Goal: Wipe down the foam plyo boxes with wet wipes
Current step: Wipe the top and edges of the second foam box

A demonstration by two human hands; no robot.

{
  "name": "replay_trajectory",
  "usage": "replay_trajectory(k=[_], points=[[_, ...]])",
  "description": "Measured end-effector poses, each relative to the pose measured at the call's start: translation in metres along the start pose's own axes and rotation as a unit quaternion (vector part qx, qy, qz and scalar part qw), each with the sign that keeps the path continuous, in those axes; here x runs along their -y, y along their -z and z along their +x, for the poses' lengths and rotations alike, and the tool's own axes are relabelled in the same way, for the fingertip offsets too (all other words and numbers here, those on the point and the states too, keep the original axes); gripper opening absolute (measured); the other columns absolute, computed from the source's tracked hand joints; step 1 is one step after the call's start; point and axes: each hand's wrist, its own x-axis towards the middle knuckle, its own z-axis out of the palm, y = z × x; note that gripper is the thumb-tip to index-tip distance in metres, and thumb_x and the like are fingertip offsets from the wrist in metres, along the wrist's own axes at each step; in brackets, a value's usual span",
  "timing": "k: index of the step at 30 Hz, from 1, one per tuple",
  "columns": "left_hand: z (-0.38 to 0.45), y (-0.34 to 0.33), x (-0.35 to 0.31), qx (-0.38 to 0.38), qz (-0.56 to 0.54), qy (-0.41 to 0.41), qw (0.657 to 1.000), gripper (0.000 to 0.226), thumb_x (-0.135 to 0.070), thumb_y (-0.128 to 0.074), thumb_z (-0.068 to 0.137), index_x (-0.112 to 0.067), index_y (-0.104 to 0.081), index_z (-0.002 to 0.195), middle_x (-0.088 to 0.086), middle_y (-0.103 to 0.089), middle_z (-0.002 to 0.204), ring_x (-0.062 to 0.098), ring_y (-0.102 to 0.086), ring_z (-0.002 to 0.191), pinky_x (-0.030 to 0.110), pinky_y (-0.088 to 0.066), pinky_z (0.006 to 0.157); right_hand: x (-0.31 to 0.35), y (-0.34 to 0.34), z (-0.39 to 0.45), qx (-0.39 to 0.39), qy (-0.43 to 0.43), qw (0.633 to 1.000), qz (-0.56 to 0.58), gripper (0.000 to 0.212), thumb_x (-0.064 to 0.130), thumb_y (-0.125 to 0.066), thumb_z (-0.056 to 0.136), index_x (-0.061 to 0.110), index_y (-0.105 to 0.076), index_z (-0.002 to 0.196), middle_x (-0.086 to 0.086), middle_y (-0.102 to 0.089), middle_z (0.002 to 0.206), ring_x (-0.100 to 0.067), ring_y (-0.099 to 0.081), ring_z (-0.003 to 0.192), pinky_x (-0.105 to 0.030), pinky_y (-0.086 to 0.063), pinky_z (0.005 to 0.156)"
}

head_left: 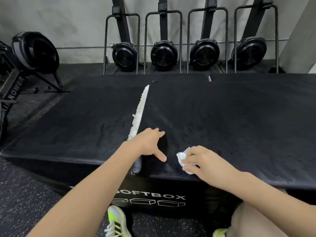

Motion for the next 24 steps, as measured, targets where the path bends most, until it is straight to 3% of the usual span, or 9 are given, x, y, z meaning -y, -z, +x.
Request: replay_trajectory(k=[2, 4, 8, 10, 12, 15, 18, 20, 24], points=[[0.005, 0.003, 0.001, 0.0, 0.033, -0.007, 0.999, 0.113, -0.056, -0.084, 0.07, -0.02, -0.025, 0.16, 0.006, -0.037, 0.158, 0.027, -0.031, 0.143, 0.038, -0.039, 0.11, -0.01, 0.001, 0.01, -0.009, 0.022, 1.0, 0.008, 0.022, 0.027, -0.05, 0.102, 0.025, -0.057, 0.081, 0.006, -0.053, 0.096, -0.013, -0.051, 0.097, -0.025, -0.045, 0.084], [0.009, 0.006, 0.002, 0.0, 0.057, -0.012, 0.998, 0.117, -0.061, -0.084, 0.068, -0.021, -0.024, 0.16, 0.005, -0.04, 0.157, 0.027, -0.035, 0.142, 0.037, -0.04, 0.109, -0.024, 0.005, 0.029, -0.026, 0.038, 0.999, 0.004, 0.017, 0.02, -0.05, 0.103, 0.023, -0.062, 0.09, 0.003, -0.057, 0.092, -0.015, -0.052, 0.088, -0.02, -0.043, 0.082], [0.011, 0.003, 0.005, 0.002, 0.065, -0.016, 0.998, 0.123, -0.065, -0.082, 0.068, -0.021, -0.015, 0.162, 0.003, -0.034, 0.162, 0.026, -0.036, 0.142, 0.033, -0.038, 0.109, -0.046, -0.004, 0.072, -0.098, 0.041, 0.991, -0.075, 0.024, -0.007, -0.053, 0.092, 0.013, -0.061, 0.083, 0.007, -0.043, 0.075, -0.013, -0.037, 0.072, -0.012, -0.035, 0.068], [0.011, 0.0, 0.006, 0.001, 0.061, -0.017, 0.998, 0.123, -0.065, -0.081, 0.069, -0.021, -0.014, 0.162, 0.003, -0.034, 0.161, 0.026, -0.037, 0.142, 0.034, -0.039, 0.109, -0.048, -0.014, 0.081, -0.122, 0.003, 0.989, -0.088, 0.024, -0.003, -0.053, 0.094, 0.018, -0.064, 0.088, 0.009, -0.046, 0.085, -0.012, -0.04, 0.082, -0.014, -0.04, 0.075], [0.011, -0.002, 0.008, -0.003, 0.059, -0.018, 0.998, 0.123, -0.066, -0.08, 0.069, -0.022, -0.014, 0.162, 0.003, -0.034, 0.16, 0.026, -0.038, 0.141, 0.034, -0.04, 0.108, -0.044, -0.021, 0.079, -0.123, -0.011, 0.991, -0.054, 0.021, 0.009, -0.051, 0.099, 0.022, -0.068, 0.099, 0.01, -0.047, 0.098, -0.014, -0.045, 0.092, -0.027, -0.047, 0.083], [0.014, -0.001, 0.009, -0.005, 0.076, -0.022, 0.997, 0.122, -0.068, -0.079, 0.068, -0.021, -0.017, 0.162, 0.003, -0.037, 0.159, 0.026, -0.039, 0.14, 0.036, -0.041, 0.109, -0.024, -0.014, 0.058, -0.043, -0.005, 0.998, 0.049, 0.019, 0.026, -0.055, 0.101, 0.029, -0.074, 0.102, 0.015, -0.053, 0.106, -0.003, -0.054, 0.093, -0.019, -0.045, 0.086], [0.018, -0.002, 0.007, -0.004, 0.087, -0.018, 0.996, 0.121, -0.071, -0.08, 0.064, -0.018, -0.026, 0.158, 0.001, -0.051, 0.144, 0.024, -0.044, 0.131, 0.038, -0.046, 0.103, -0.015, -0.009, 0.046, -0.012, 0.009, 0.992, 0.123, 0.017, 0.024, -0.062, 0.098, 0.03, -0.077, 0.099, 0.013, -0.058, 0.104, -0.005, -0.057, 0.098, -0.014, -0.045, 0.085], [0.022, -0.001, 0.006, 0.004, 0.094, -0.014, 0.995, 0.119, -0.072, -0.082, 0.06, -0.016, -0.035, 0.153, 0.0, -0.056, 0.135, 0.024, -0.048, 0.125, 0.039, -0.049, 0.1, -0.02, -0.006, 0.058, -0.03, 0.003, 0.991, 0.134, 0.014, 0.019, -0.065, 0.096, 0.024, -0.078, 0.093, 0.007, -0.061, 0.098, -0.008, -0.058, 0.095, -0.019, -0.048, 0.083], [0.027, 0.0, 0.005, 0.011, 0.102, -0.015, 0.995, 0.112, -0.073, -0.082, 0.058, -0.013, -0.043, 0.144, 0.002, -0.059, 0.128, 0.024, -0.051, 0.118, 0.04, -0.051, 0.096, -0.055, 0.003, 0.115, -0.081, -0.053, 0.992, 0.08, 0.021, 0.018, -0.063, 0.093, 0.002, -0.066, 0.08, -0.017, -0.062, 0.09, -0.026, -0.059, 0.084, -0.043, -0.049, 0.08]])
